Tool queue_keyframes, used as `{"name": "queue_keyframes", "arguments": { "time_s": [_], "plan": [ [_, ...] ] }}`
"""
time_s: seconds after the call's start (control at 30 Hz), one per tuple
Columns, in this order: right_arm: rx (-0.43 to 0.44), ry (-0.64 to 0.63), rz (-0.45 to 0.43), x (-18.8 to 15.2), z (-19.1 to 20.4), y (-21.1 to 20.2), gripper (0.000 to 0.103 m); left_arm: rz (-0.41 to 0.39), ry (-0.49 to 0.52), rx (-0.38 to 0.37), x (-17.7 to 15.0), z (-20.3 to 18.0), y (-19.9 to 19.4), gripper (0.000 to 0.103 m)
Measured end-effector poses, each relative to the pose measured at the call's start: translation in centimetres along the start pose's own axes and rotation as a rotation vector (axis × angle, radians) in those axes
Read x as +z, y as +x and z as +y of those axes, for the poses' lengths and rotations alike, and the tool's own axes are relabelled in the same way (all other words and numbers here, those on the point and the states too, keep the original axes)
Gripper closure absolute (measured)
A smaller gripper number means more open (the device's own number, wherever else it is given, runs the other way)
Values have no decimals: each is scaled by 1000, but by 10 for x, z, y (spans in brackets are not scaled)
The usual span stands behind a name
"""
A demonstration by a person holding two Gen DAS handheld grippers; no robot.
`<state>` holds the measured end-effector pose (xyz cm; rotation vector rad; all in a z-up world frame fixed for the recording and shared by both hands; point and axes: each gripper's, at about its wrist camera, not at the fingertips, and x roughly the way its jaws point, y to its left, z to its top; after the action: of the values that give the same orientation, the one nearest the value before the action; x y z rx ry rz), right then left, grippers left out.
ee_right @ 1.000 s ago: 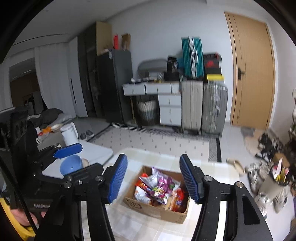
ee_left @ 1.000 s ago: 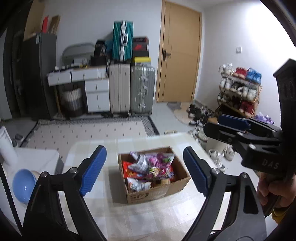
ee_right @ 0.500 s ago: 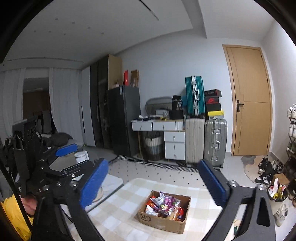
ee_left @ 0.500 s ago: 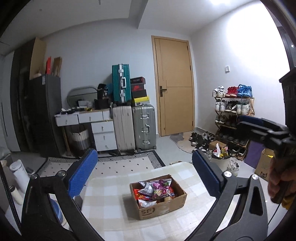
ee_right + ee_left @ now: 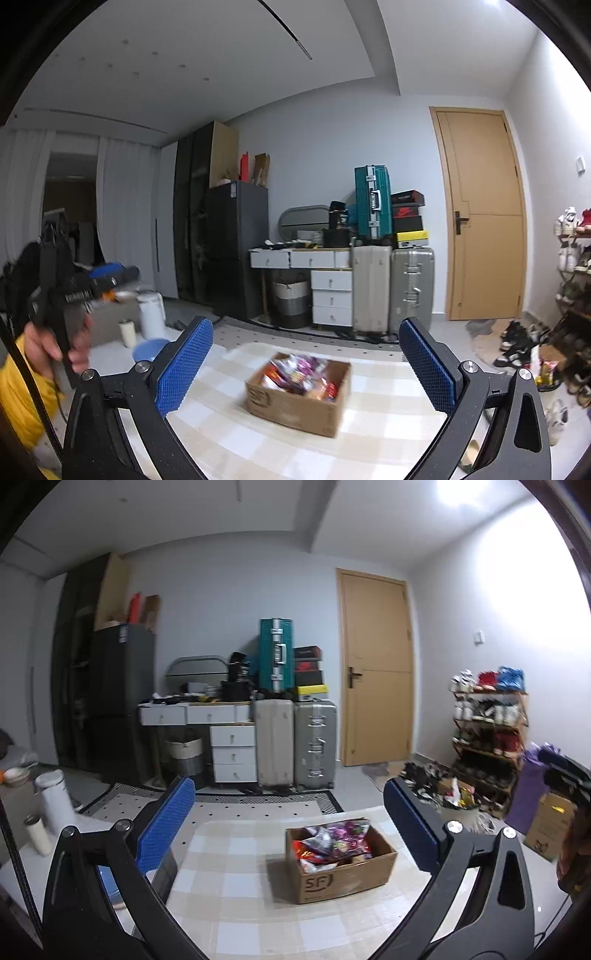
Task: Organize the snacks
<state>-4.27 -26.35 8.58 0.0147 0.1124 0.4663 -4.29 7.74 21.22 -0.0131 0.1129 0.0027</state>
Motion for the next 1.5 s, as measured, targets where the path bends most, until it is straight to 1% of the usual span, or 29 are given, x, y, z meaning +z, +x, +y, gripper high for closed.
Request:
{"name": "queue_keyframes", "arguments": {
  "time_s": [0.07, 0.13, 0.2, 0.3, 0.37, 0.43, 0.53, 0.6, 0.67, 0.7, 0.77, 0.83, 0.97, 1.03, 1.1, 1.17, 1.3, 1.37, 1.5],
  "plan": [
    [-2, 1, -1, -20, -4, -1, 1, 6, -24, 19, -19, 13, 4, 1],
    [-7, 2, 0, -40, -5, 7, 1, 26, -52, 22, -45, 24, 14, 1],
    [-21, -5, 13, -65, -4, 18, 1, 78, -82, 24, -79, 33, 32, 1],
    [-61, -22, 23, -102, -1, 38, 1, 188, -125, 7, -132, 41, 70, 1],
    [-67, -16, 39, -125, 0, 55, 1, 232, -142, 6, -166, 41, 91, 1],
    [-84, -7, 58, -143, -1, 72, 1, 248, -128, 11, -194, 37, 108, 1],
    [-104, 42, 91, -169, -6, 100, 1, 257, -90, 10, -221, 23, 133, 1],
    [-152, 60, 101, -182, -10, 115, 1, 258, -58, 30, -239, 15, 148, 1],
    [-189, 78, 97, -191, -15, 126, 1, 268, -62, 20, -255, 9, 164, 1],
    [-212, 93, 94, -197, -18, 130, 1, 276, -68, 20, -261, 6, 172, 1],
    [-224, 123, 93, -205, -24, 137, 1, 300, -82, 15, -265, 2, 191, 1],
    [-232, 136, 110, -206, -29, 143, 1, 298, -78, 10, -273, -1, 200, 1],
    [-228, 148, 106, -207, -33, 144, 1, 314, -47, 1, -278, -9, 208, 1],
    [-226, 143, 114, -206, -32, 143, 1, 306, -45, 4, -273, -9, 203, 1],
    [-246, 115, 128, -206, -26, 143, 1, 289, -50, 1, -272, -9, 198, 1],
    [-257, 65, 139, -206, -16, 147, 1, 288, -46, -1, -271, -10, 197, 1],
    [-233, 0, 168, -209, -3, 151, 1, 284, -33, -8, -270, -14, 197, 1],
    [-234, 4, 168, -211, -4, 152, 1, 275, -28, -5, -267, -14, 191, 1],
    [-246, 50, 157, -212, -13, 149, 1, 270, -26, -5, -265, -15, 186, 1]
  ]
}}
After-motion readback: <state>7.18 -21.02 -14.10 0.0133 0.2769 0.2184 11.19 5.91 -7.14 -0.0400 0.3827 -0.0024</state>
